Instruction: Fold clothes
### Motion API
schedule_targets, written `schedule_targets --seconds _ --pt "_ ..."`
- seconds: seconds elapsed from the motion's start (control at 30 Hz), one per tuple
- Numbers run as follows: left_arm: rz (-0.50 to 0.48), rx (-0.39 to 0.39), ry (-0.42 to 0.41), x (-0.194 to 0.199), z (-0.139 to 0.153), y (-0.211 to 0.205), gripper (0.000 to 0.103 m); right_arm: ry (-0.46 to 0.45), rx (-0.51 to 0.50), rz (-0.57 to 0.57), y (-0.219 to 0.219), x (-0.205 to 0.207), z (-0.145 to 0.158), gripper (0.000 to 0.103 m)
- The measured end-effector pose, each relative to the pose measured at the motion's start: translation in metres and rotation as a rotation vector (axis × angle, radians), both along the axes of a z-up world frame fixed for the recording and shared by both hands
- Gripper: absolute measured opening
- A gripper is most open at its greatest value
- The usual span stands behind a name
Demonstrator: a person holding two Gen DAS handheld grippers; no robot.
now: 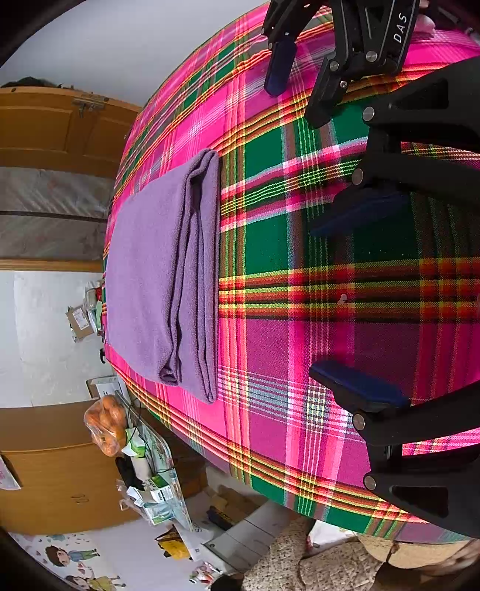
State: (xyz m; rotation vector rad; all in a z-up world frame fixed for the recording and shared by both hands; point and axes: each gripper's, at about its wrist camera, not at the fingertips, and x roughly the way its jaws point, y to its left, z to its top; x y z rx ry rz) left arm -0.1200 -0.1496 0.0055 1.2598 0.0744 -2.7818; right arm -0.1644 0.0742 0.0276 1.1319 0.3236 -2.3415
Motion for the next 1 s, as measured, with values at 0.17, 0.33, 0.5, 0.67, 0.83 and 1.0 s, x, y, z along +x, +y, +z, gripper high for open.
schedule_targets --seconds 0.17,0.33,0.5,0.67,0.83,1.0 --pt "0.000 0.001 0.000 -0.0003 -0.0003 0.0005 0.072 -0.001 -0.001 0.003 -0.0002 -0.0010 -0.0001 0.061" --pt "0.000 0.005 0.001 -0.0003 -0.0001 0.0001 0.072 -0.001 0.000 0.004 -0.0012 -0.0004 -0.0003 0.061" --pt "0.000 0.006 0.000 -0.0009 0.0004 0.0002 0.072 -0.001 0.000 0.005 -0.0016 -0.0002 -0.0008 0.062" --pt "0.001 0.006 0.000 -0.0011 0.0005 0.0006 0.072 -0.001 0.001 0.005 -0.0020 0.0002 -0.0009 0.062" --pt "0.001 0.007 0.001 -0.0011 0.0004 0.0006 0.072 -0.001 0.001 0.005 -0.0024 0.0008 -0.0008 0.062" --pt "0.000 0.007 0.000 -0.0011 0.0000 0.0014 0.072 -0.001 0.002 0.005 -0.0031 0.0009 -0.0008 0.063"
